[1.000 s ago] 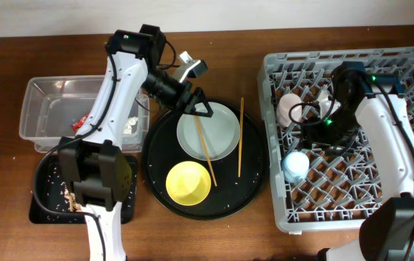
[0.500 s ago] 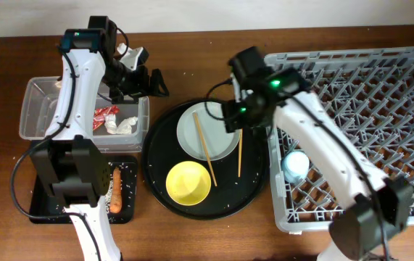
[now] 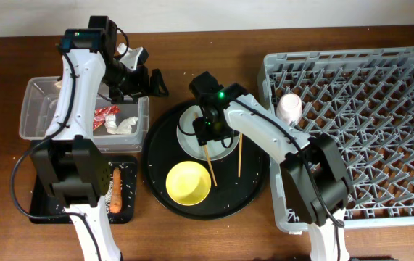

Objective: Sort waste into correct bins and load items into the dishwasher rack
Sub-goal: 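Reach the right gripper to the chopsticks on the round tray, then grasp one chopstick and place it upright in the rack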

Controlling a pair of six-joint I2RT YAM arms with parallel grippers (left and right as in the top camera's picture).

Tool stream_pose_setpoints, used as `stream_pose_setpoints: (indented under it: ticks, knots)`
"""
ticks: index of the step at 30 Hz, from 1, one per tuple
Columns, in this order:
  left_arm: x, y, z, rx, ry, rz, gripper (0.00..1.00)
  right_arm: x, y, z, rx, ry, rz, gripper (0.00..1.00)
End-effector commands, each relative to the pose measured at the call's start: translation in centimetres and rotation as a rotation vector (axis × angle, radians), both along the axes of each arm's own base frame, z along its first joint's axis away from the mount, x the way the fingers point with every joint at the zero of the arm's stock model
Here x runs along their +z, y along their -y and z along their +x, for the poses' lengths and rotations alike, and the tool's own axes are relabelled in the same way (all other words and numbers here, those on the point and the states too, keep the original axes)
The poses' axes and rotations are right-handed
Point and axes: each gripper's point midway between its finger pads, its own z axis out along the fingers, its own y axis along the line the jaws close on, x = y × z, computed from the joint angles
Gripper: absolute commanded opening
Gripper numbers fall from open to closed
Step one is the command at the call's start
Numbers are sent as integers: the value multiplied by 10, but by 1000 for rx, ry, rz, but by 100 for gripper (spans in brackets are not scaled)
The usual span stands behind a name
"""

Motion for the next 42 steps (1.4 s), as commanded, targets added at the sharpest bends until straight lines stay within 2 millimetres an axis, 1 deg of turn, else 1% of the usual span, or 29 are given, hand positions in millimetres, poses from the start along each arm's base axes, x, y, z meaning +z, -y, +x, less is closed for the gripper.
stream_pose_setpoints:
  ticks: [1, 3, 4, 7, 10, 13, 15, 16, 17, 18, 19, 20, 21, 22, 23, 24, 25, 26, 27, 28, 30, 32, 34, 35, 36, 37, 38, 40, 42]
  knots:
    - [20, -1, 2, 8, 53, 2, 99, -9, -7, -5, 16, -19, 5, 55]
    - [20, -1, 2, 8, 53, 2, 99, -12, -11, -8, 26, -16, 7, 49]
    - [20, -1, 2, 8, 53, 2, 99, -15, -12, -9, 31, -14, 7, 44]
    - [20, -1, 2, 8, 53, 2, 99, -31, -12, -15, 37, -13, 8, 42]
    - [20, -1, 2, 8, 53, 2, 99, -38, -12, -15, 37, -5, 14, 41]
    - [20, -1, 2, 8, 53, 2, 99, -41, -12, -15, 37, -3, 16, 24]
    - [20, -1, 2, 8, 53, 2, 99, -39, -12, -13, 37, 3, 19, 17]
    - [20, -1, 2, 8, 53, 2, 99, -35, -13, -11, 35, 7, 22, 16]
    - [20, -1, 2, 8, 53, 2, 99, -23, -14, -7, 35, 16, 28, 16]
    - [20, -1, 2, 8, 53, 2, 99, 1, -14, 0, 38, 28, 32, 7]
    - [20, -1, 2, 8, 53, 2, 99, 15, -11, 3, 33, 33, 31, 4]
    - [20, -1, 2, 8, 53, 2, 99, 35, -7, 7, 45, 45, 32, 4]
    - [20, -1, 2, 8, 53, 2, 99, 58, 2, 11, 62, 61, 27, 4]
    - [20, -1, 2, 8, 53, 2, 99, 76, 13, 13, 79, 69, 18, 4]
    - [20, -1, 2, 8, 53, 2, 99, 99, 32, 14, 97, 71, 4, 4]
    - [20, -1, 2, 8, 53, 2, 99, 119, 60, 18, 65, 83, -37, 4]
    - [20, -1, 2, 8, 53, 2, 99, 131, 91, 21, 11, 97, -102, 4]
    - [20, -1, 2, 8, 53, 2, 99, 142, 130, 23, -58, 106, -177, 4]
    - [20, -1, 2, 8, 53, 2, 99, 148, 165, 24, -124, 101, -237, 4]
    - [20, -1, 2, 8, 53, 2, 99, 148, 210, 25, -210, 77, -310, 4]
    - [20, -1, 2, 8, 53, 2, 99, 135, 256, 26, -286, 17, -333, 4]
    - [20, -1, 2, 8, 53, 2, 99, 124, 286, 26, -321, -25, -338, 4]
    - [20, -1, 2, 8, 53, 2, 99, 117, 311, 30, -387, -37, -329, 4]
    - [20, -1, 2, 8, 53, 2, 99, 114, 317, 31, -399, -38, -328, 4]
    - [20, -1, 2, 8, 53, 2, 99, 108, 311, 34, -317, -49, -290, 4]
    - [20, -1, 2, 8, 53, 2, 99, 104, 305, 37, -281, -53, -261, 4]
    - [20, -1, 2, 8, 53, 2, 99, 99, 305, 39, -243, -59, -266, 4]
    - [20, -1, 2, 8, 53, 2, 99, 93, 305, 39, -208, -73, -268, 4]
    - [20, -1, 2, 8, 53, 2, 99, 85, 300, 35, -199, -98, -244, 6]
